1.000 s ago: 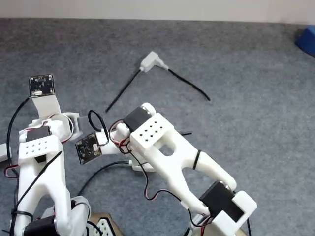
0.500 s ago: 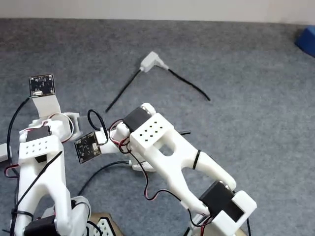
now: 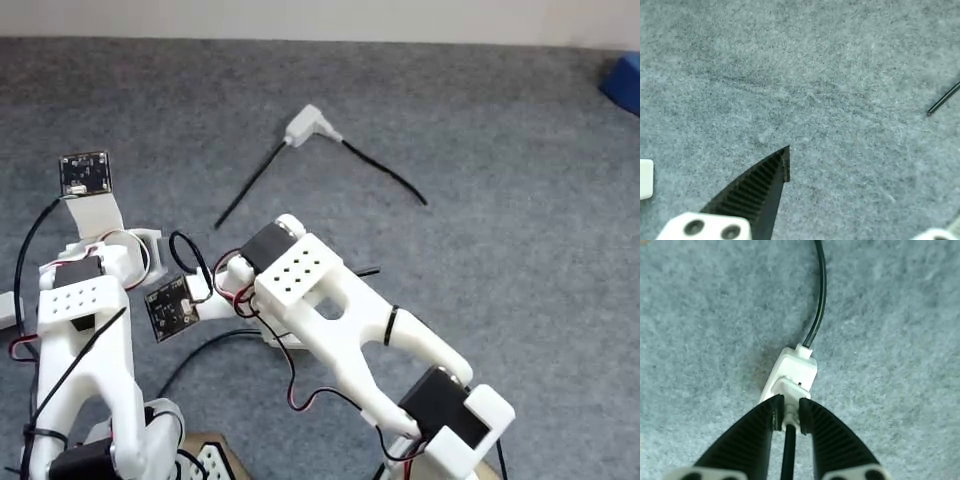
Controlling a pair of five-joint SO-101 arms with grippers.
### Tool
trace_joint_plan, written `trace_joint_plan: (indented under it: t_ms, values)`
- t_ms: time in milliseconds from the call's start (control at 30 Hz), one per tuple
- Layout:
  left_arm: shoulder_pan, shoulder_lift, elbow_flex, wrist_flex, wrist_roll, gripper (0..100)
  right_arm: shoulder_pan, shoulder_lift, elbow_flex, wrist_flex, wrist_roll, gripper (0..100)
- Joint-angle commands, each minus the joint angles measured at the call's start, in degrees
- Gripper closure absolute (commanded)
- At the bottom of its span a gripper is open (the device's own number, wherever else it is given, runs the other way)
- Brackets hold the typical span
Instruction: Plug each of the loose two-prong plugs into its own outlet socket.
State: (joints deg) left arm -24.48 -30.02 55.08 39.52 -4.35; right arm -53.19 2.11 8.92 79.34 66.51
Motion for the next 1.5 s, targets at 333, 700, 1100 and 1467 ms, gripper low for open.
trace_joint_plan:
  t_ms: [333, 700, 1100, 1467]
  values:
    - [-2.77, 0.13, -1.36, -1.76, 0.44, 49, -1.54, 0.31, 5.41, -3.38, 2.02, 99.0]
    - [-2.86, 0.13, -1.54, -1.67, 0.44, 49, 1.71, 5.93, 16.57, -16.22, -2.99, 99.0]
    - [2.33, -0.04, 0.57, -1.49, -2.73, 49, 8.22, -2.33, 1.80, -11.74, -28.66, 83.5]
    - [7.34, 0.04, 1.27, 0.18, -8.35, 49, 21.49, -7.60, -42.24, 21.85, -34.20, 77.7]
